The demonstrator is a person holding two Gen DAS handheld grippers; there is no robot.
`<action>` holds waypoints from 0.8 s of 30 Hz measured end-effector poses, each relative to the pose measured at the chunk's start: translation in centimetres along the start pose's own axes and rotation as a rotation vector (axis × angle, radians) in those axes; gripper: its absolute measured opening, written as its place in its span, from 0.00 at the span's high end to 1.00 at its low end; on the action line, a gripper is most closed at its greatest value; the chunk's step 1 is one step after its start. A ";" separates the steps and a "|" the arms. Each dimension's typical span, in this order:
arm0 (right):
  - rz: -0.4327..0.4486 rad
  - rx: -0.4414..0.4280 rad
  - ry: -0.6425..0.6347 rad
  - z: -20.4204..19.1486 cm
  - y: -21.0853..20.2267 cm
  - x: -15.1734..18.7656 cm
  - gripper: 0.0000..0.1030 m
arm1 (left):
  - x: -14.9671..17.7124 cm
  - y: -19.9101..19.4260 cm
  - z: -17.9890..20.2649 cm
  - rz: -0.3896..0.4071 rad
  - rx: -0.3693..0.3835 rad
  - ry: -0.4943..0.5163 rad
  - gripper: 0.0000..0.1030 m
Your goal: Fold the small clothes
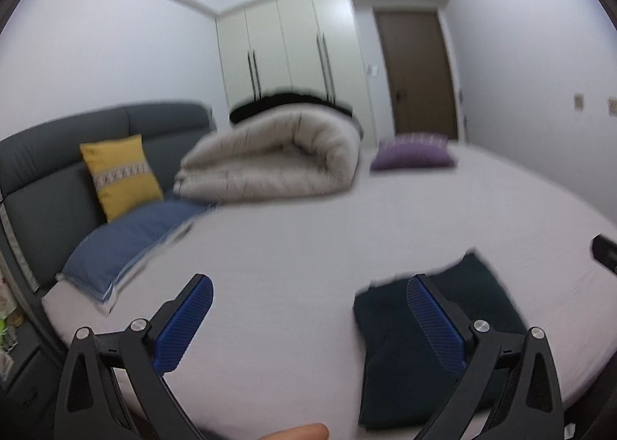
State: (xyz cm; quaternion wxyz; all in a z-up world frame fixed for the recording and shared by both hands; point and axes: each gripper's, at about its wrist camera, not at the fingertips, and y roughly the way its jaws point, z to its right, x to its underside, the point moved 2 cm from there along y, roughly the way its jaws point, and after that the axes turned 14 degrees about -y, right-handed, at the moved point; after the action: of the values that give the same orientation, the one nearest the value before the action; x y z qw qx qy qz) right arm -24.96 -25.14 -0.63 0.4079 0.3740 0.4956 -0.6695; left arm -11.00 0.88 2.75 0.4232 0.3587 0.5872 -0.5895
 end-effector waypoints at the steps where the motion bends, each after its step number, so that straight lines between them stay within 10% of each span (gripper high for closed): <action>1: -0.030 -0.008 0.006 0.0 0.5 0.2 0.00 | 0.5 0.6 0.2 -0.037 -0.003 0.006 0.00; 12: -0.288 -0.024 0.080 0.2 6.8 4.2 0.00 | 5.1 5.2 0.4 -0.337 0.054 -0.024 0.00; 24: -0.429 -0.086 0.036 -2.2 11.1 8.9 0.00 | 7.2 7.1 -0.3 -0.445 0.027 -0.064 0.00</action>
State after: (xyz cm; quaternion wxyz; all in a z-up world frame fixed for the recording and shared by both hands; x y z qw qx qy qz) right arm -17.99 -26.56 -13.23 0.2627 0.2543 0.5991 -0.7124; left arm -7.30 0.94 -6.68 0.2964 0.2070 0.6299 -0.6874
